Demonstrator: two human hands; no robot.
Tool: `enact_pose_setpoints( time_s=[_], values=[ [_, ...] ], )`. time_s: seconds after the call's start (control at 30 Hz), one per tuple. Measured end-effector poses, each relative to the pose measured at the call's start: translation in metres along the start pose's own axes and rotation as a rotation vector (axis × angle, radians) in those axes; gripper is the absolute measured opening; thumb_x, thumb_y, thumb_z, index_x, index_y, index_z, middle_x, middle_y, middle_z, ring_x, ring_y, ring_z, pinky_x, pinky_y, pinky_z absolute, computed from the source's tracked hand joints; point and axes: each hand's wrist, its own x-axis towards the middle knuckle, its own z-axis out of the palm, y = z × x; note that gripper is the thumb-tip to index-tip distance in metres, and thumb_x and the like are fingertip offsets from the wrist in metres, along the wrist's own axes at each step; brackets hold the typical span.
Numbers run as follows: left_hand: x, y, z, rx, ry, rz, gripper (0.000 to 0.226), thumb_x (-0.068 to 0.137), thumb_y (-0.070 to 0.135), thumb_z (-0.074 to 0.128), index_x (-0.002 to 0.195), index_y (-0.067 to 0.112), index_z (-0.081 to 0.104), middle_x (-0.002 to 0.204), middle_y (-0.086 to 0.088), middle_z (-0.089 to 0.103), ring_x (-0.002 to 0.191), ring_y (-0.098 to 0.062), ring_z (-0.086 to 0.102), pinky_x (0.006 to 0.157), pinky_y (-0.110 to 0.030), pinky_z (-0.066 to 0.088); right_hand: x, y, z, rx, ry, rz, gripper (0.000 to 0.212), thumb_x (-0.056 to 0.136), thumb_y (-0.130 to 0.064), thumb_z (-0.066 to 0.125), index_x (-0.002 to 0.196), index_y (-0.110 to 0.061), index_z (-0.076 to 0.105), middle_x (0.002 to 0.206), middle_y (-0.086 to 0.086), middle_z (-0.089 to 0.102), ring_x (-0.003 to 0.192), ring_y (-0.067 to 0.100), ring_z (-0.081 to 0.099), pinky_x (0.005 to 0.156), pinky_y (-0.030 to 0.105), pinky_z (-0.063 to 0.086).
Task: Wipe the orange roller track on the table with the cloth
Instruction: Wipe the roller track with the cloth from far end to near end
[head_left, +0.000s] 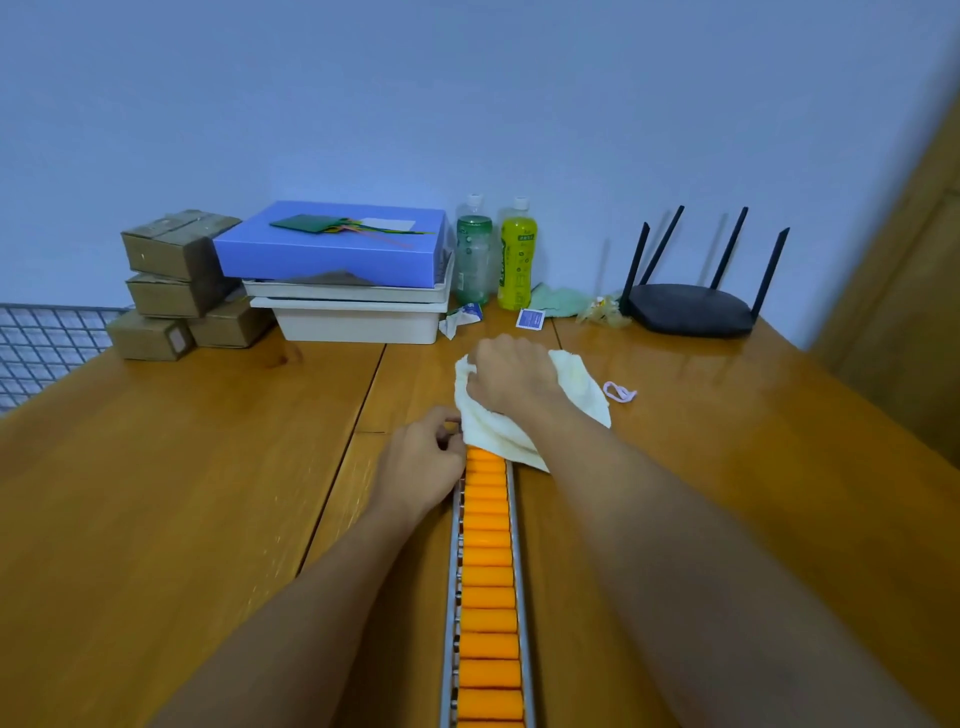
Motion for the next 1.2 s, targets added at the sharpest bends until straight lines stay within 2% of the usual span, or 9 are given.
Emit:
enact_pose_setpoints(
  time_s=[0.2, 0.37, 0.53, 0.6, 0.77, 0.93, 1.0, 1.1, 1.2],
  values=[
    [-0.002, 0.003, -0.002, -0.016, 0.005, -0.017, 0.025, 0.100, 0.021, 0.058, 0.124, 0.027, 0.065, 0.078, 0.007, 0.067, 0.067, -0.013, 0.065, 0.055, -0.032, 0.049, -0.007, 0.012, 0.000, -0.006, -0.002, 0.030, 0.036, 0.095, -0.032, 0.055, 0.128, -0.019, 0.064, 0.114, 0.008, 0.066, 0.101, 0.031, 0.064, 0.069, 0.032, 0.039],
    [0.000, 0.002, -0.001, -0.028, 0.000, -0.023, 0.024, 0.100, 0.021, 0.058, 0.122, 0.028, 0.064, 0.079, 0.008, 0.067, 0.065, -0.010, 0.063, 0.054, -0.026, 0.045, -0.017, 0.033, -0.002, -0.005, -0.030, 0.061, 0.036, 0.095, -0.032, 0.053, 0.128, -0.020, 0.065, 0.114, 0.006, 0.067, 0.098, 0.029, 0.065, 0.068, 0.032, 0.041],
    [0.001, 0.003, -0.002, -0.047, -0.009, -0.036, 0.022, 0.100, 0.022, 0.060, 0.119, 0.030, 0.063, 0.082, 0.006, 0.069, 0.075, -0.013, 0.067, 0.067, -0.040, 0.059, -0.030, 0.051, -0.011, -0.018, -0.023, 0.094, 0.034, 0.096, -0.033, 0.052, 0.124, -0.020, 0.067, 0.108, 0.006, 0.068, 0.092, 0.029, 0.065, 0.066, 0.031, 0.043],
    [0.001, 0.002, -0.003, -0.053, -0.007, -0.044, 0.023, 0.099, 0.022, 0.061, 0.121, 0.029, 0.063, 0.085, 0.006, 0.069, 0.076, -0.013, 0.067, 0.068, -0.041, 0.059, -0.031, 0.053, -0.022, -0.014, 0.031, 0.095, 0.036, 0.097, -0.037, 0.051, 0.125, -0.022, 0.067, 0.111, 0.007, 0.068, 0.096, 0.030, 0.066, 0.069, 0.033, 0.045],
    [0.000, 0.004, -0.006, -0.062, -0.010, -0.087, 0.025, 0.098, 0.023, 0.061, 0.122, 0.029, 0.063, 0.094, 0.009, 0.069, 0.082, -0.011, 0.066, 0.074, -0.039, 0.059, -0.032, 0.021, -0.051, 0.058, 0.080, 0.005, 0.037, 0.094, -0.035, 0.054, 0.127, -0.025, 0.067, 0.121, 0.007, 0.067, 0.107, 0.034, 0.064, 0.079, 0.037, 0.048],
    [0.000, 0.004, -0.005, -0.054, -0.004, -0.088, 0.027, 0.096, 0.023, 0.060, 0.123, 0.024, 0.065, 0.093, 0.006, 0.071, 0.080, -0.014, 0.065, 0.062, -0.032, 0.048, -0.041, -0.014, -0.035, 0.041, -0.008, -0.046, 0.037, 0.093, -0.033, 0.056, 0.126, -0.022, 0.066, 0.116, 0.007, 0.066, 0.103, 0.031, 0.064, 0.072, 0.034, 0.041],
    [0.000, 0.004, -0.005, -0.059, 0.001, -0.090, 0.027, 0.096, 0.021, 0.060, 0.123, 0.021, 0.065, 0.089, 0.004, 0.071, 0.079, -0.016, 0.066, 0.062, -0.036, 0.051, -0.044, -0.014, -0.027, 0.042, -0.031, -0.037, 0.035, 0.094, -0.033, 0.057, 0.125, -0.019, 0.066, 0.113, 0.007, 0.066, 0.101, 0.030, 0.064, 0.070, 0.033, 0.040],
    [0.001, 0.005, -0.005, -0.055, 0.009, -0.087, 0.025, 0.096, 0.020, 0.061, 0.119, 0.021, 0.066, 0.084, 0.001, 0.070, 0.077, -0.018, 0.066, 0.071, -0.047, 0.056, -0.048, -0.012, -0.022, 0.043, -0.021, -0.032, 0.032, 0.093, -0.033, 0.057, 0.119, -0.016, 0.067, 0.109, 0.007, 0.067, 0.096, 0.029, 0.064, 0.068, 0.033, 0.038],
    [0.001, 0.004, -0.005, -0.063, 0.014, -0.083, 0.024, 0.096, 0.022, 0.063, 0.119, 0.022, 0.067, 0.086, 0.003, 0.070, 0.077, -0.016, 0.067, 0.074, -0.047, 0.059, -0.053, -0.010, -0.024, 0.002, -0.019, -0.055, 0.031, 0.093, -0.035, 0.058, 0.118, -0.017, 0.067, 0.108, 0.006, 0.067, 0.097, 0.028, 0.064, 0.068, 0.033, 0.038]
  ],
)
